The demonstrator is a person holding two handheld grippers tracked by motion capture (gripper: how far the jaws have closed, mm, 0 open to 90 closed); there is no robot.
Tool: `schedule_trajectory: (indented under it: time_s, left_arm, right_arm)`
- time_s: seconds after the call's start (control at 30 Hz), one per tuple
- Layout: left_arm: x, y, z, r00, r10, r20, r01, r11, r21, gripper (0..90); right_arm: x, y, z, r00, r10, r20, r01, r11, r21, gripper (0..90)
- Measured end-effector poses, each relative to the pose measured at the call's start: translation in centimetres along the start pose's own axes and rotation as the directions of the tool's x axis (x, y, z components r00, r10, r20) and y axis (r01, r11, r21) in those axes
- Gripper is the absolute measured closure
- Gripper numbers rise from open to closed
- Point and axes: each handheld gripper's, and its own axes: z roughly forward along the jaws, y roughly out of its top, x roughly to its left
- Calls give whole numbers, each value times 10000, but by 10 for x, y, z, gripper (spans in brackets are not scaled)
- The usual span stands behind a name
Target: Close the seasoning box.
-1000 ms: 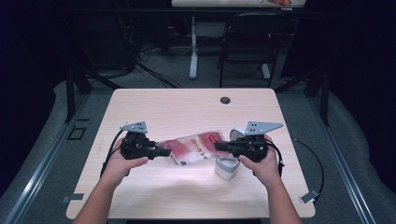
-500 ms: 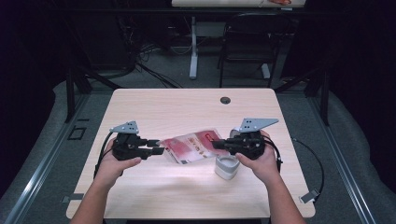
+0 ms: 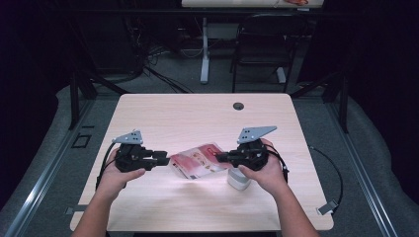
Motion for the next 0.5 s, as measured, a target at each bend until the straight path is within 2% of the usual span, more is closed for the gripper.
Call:
schedule_trajectory:
  time_s: [0.27, 0.5]
  left_arm:
    - [0, -4, 11, 9999, 105, 73, -108, 9987, 496, 688]
    - [0, -5, 10, 10000, 67, 40, -68, 9994, 326, 690]
  right_arm:
    - [5, 7, 10, 9997, -257, 6, 256, 9971, 715, 898]
    - [9, 9, 15, 9992, -406, 33, 400, 9929, 1121, 897]
